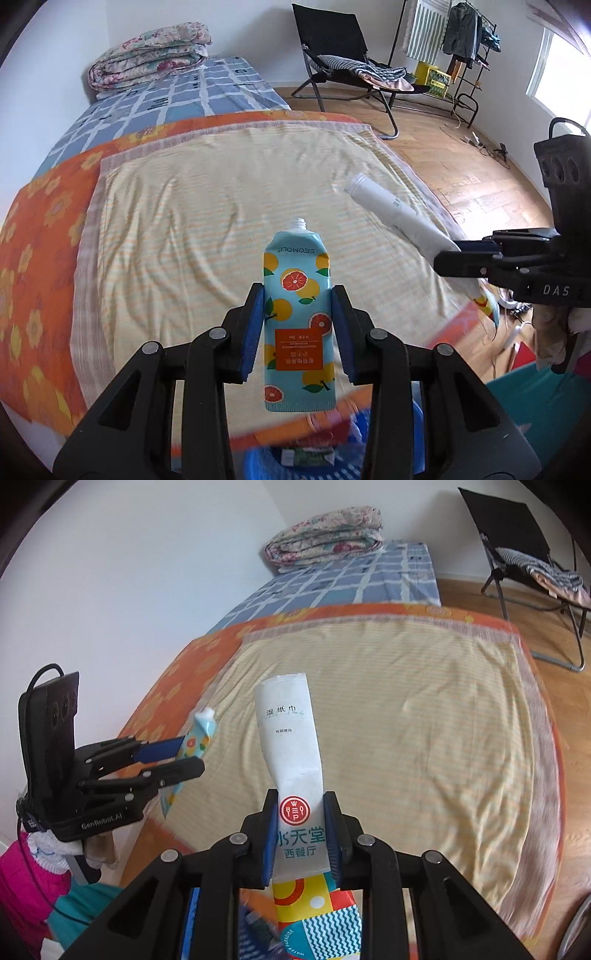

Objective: Collect trash
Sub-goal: 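Carry the pouch and tube to the blue basket and release both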

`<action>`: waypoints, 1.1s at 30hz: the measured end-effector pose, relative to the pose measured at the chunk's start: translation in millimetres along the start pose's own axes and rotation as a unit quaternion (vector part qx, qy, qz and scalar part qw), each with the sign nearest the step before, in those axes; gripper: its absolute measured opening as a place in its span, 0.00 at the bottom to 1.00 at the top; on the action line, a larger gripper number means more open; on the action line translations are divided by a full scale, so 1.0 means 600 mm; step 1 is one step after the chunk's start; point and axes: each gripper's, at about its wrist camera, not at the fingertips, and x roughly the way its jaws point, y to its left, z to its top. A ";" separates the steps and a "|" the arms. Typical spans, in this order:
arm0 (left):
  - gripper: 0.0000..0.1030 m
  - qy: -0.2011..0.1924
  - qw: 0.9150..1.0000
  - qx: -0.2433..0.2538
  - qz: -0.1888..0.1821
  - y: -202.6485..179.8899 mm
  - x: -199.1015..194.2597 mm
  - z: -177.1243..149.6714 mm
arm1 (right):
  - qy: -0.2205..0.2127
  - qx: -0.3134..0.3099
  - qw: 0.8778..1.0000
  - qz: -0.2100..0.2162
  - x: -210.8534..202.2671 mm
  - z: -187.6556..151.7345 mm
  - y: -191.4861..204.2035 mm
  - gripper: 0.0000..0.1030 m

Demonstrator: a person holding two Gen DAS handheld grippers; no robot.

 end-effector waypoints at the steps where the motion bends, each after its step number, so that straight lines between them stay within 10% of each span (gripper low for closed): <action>1: 0.35 0.001 1.000 0.000 0.000 -0.002 -0.007 -0.011 | 0.003 -0.002 1.000 0.002 -0.005 -0.013 0.009 0.22; 17: 0.35 0.060 0.998 -0.018 -0.008 -0.027 -0.037 -0.212 | 0.100 -0.031 0.994 0.026 0.031 -0.218 0.105 0.22; 33: 0.35 0.134 0.991 -0.020 -0.008 -0.026 0.014 -0.316 | 0.177 -0.057 0.982 0.014 0.110 -0.304 0.136 0.22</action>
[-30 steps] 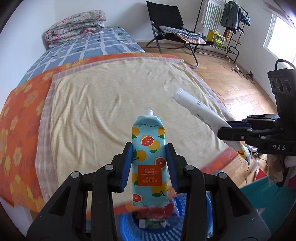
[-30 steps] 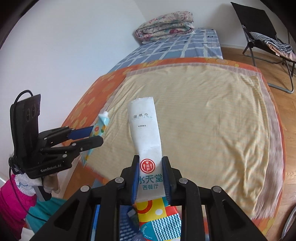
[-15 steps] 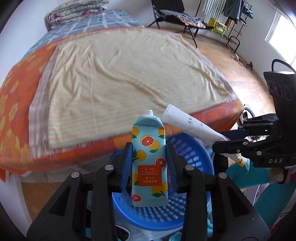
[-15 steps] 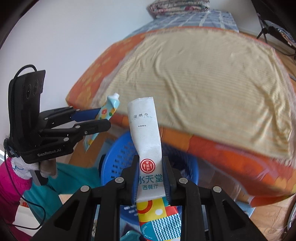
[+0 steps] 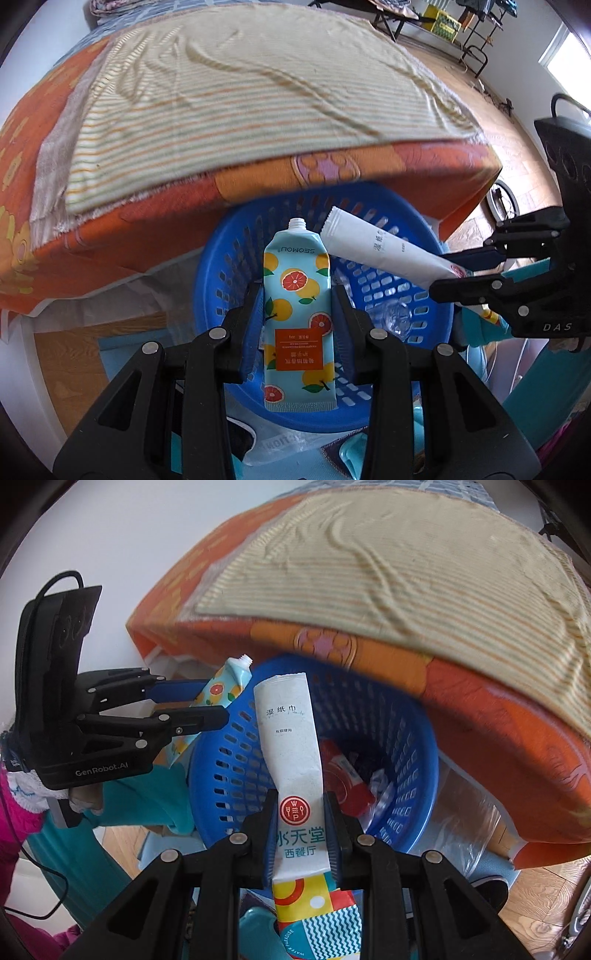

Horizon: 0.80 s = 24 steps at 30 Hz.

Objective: Collect trash
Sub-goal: 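Carry the pouch and tube to the blue basket and release both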

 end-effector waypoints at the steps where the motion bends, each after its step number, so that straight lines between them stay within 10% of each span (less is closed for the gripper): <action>1: 0.35 0.002 1.000 0.000 0.001 -0.001 0.002 -0.001 | 0.002 0.001 1.000 -0.002 0.004 0.000 -0.001 0.22; 16: 0.39 0.028 0.999 -0.016 0.002 0.013 0.029 0.003 | 0.003 0.025 1.000 -0.013 0.019 0.011 -0.021 0.30; 19: 0.57 0.025 1.000 -0.015 0.004 0.013 0.029 0.003 | -0.005 0.024 1.000 -0.019 0.014 0.013 -0.023 0.44; 24: 0.57 0.026 0.999 -0.018 0.007 0.015 0.030 0.005 | -0.018 0.010 0.999 -0.044 0.007 0.016 -0.016 0.67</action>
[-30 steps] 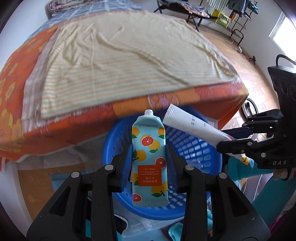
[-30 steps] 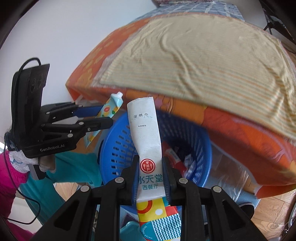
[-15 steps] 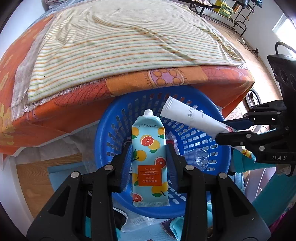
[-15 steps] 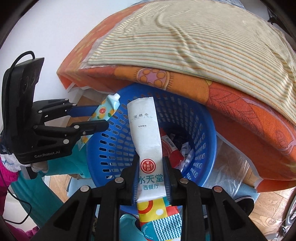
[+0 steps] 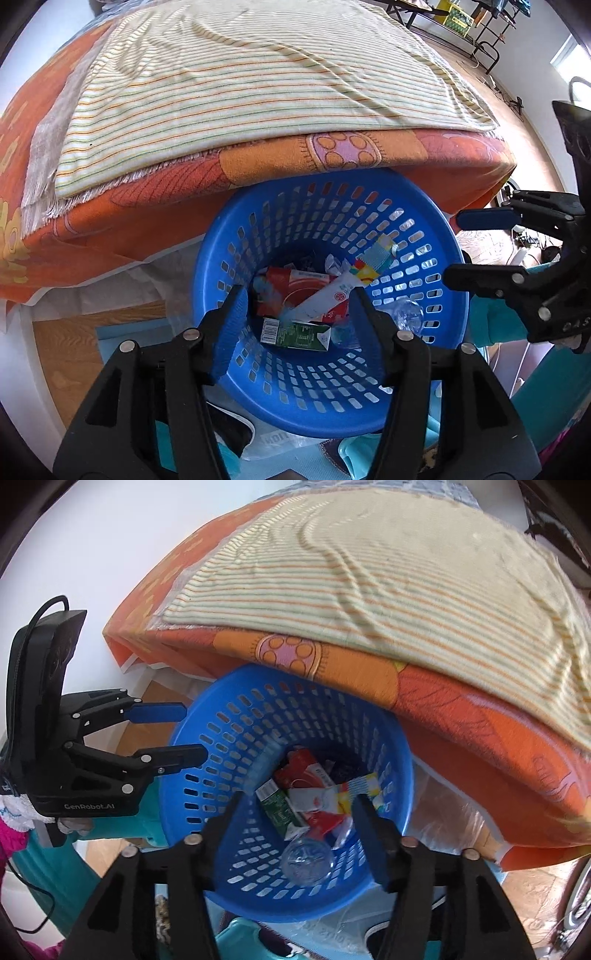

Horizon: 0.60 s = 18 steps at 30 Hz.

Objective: Collect trash
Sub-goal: 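Carry the pouch and tube to the blue basket and release both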

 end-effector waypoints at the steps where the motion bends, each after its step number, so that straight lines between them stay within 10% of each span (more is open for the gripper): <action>1: 0.57 0.001 1.000 -0.002 0.000 0.001 0.001 0.000 | -0.003 -0.001 1.000 -0.003 -0.002 0.000 0.001 0.69; 18: 0.65 -0.026 0.999 -0.026 -0.001 0.013 -0.028 0.029 | -0.053 -0.012 0.998 -0.044 -0.047 0.019 0.003 0.84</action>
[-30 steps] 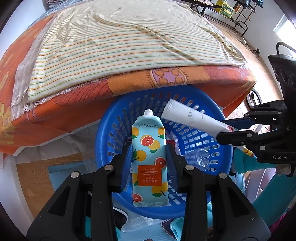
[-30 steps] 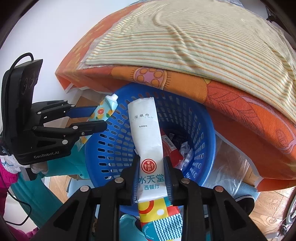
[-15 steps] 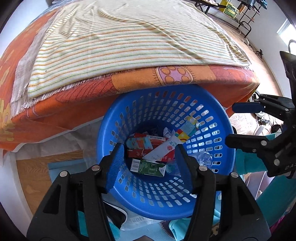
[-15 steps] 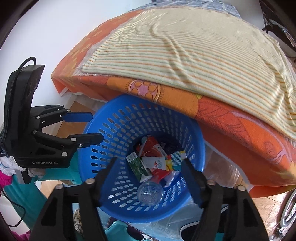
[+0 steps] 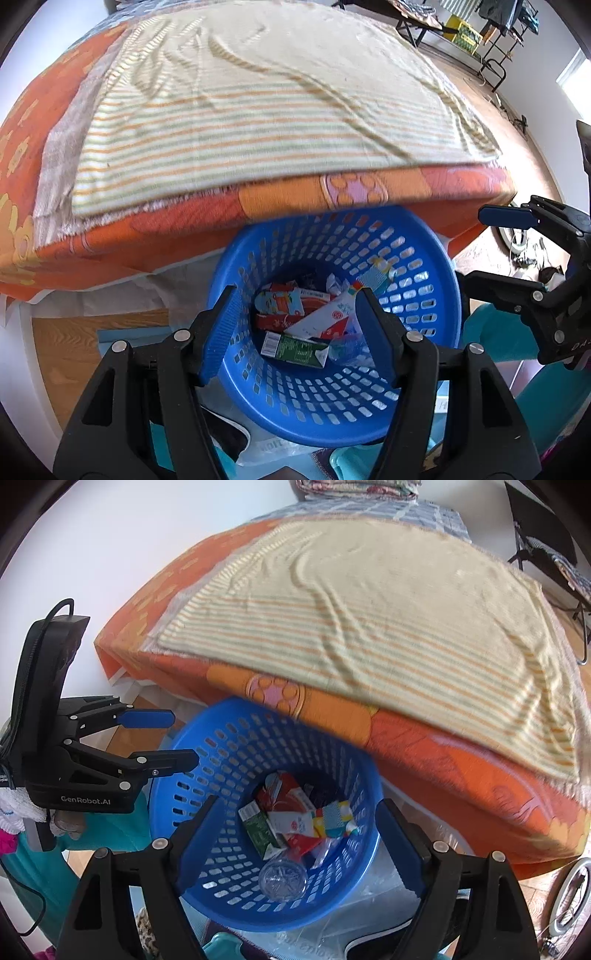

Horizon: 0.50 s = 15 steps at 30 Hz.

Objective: Collect trash

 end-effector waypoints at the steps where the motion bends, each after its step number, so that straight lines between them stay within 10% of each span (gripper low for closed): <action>1: 0.65 -0.004 1.000 -0.001 0.000 0.000 -0.004 0.005 | -0.005 -0.002 1.000 -0.003 -0.004 0.003 0.001 0.84; 15: 0.70 -0.087 0.996 -0.015 0.000 0.003 -0.099 0.105 | -0.086 -0.020 0.995 -0.048 -0.080 0.070 -0.007 0.89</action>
